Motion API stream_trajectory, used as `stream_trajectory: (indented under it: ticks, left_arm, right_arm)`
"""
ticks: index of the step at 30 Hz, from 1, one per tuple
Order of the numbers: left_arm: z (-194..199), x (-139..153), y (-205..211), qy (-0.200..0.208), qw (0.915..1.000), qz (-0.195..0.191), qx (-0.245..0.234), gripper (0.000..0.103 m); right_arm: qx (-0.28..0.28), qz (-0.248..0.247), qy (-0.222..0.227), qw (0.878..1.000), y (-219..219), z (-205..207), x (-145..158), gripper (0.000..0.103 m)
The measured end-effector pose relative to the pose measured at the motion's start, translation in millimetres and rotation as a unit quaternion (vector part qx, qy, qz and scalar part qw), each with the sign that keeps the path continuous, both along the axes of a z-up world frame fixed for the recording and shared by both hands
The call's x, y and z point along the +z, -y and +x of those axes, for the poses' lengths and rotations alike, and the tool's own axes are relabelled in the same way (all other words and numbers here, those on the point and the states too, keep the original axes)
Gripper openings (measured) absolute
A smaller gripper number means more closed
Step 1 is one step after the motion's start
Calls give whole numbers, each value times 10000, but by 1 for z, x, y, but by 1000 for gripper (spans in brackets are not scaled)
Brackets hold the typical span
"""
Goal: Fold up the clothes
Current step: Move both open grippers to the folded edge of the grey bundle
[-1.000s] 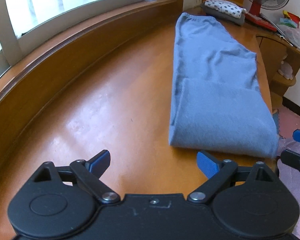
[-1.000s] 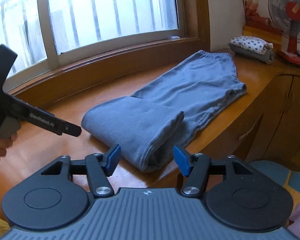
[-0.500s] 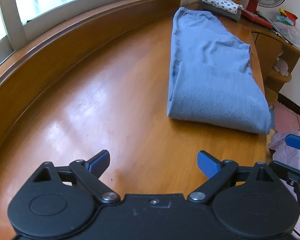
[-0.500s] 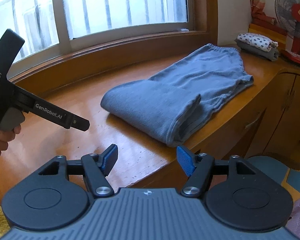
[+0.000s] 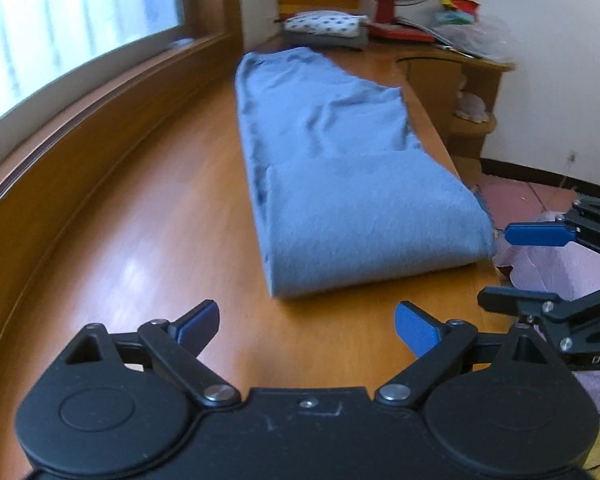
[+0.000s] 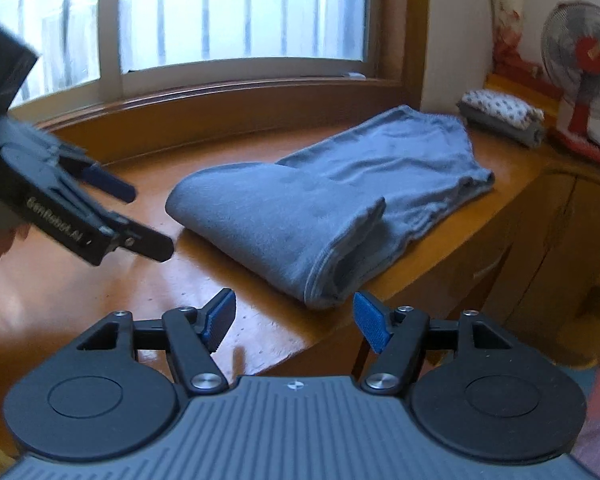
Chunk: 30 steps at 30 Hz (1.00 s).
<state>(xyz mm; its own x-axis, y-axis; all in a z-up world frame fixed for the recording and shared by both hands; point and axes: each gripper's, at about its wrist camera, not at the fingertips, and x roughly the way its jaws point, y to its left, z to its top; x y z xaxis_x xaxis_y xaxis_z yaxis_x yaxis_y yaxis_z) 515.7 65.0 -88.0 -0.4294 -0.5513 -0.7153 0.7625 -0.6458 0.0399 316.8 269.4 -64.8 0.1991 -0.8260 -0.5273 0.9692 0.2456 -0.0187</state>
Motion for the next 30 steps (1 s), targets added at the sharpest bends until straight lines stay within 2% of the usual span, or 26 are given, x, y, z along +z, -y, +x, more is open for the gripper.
stream_trajectory:
  ticks: [2, 6, 13, 16, 18, 20, 30]
  left_arm:
    - [-4, -3, 7, -31, 9999, 43, -155, 94]
    - [-13, -11, 14, 203, 9990, 197, -347, 94]
    - [-30, -17, 6, 663, 9945, -368, -727, 95]
    - [-33, -19, 15, 481, 9960, -36, -751, 96]
    - [-33, -22, 22, 325, 9969, 196, -695, 100]
    - [-32, -24, 27, 168, 9977, 303, -589, 101]
    - [-24, -31, 23, -205, 9975, -20, -670, 103]
  right_arm:
    - [60, -57, -69, 9999, 4, 1, -2, 68]
    - [118, -70, -22, 9999, 12, -2, -5, 68]
    - [224, -30, 147, 9996, 24, -6, -11, 68]
    - [199, 45, 302, 9993, 30, -10, -13, 68]
    - [207, 72, 381, 9990, 32, -11, -14, 70]
    - [214, 83, 368, 9991, 34, -11, -15, 70]
    - [334, 124, 87, 9993, 35, -2, -17, 79]
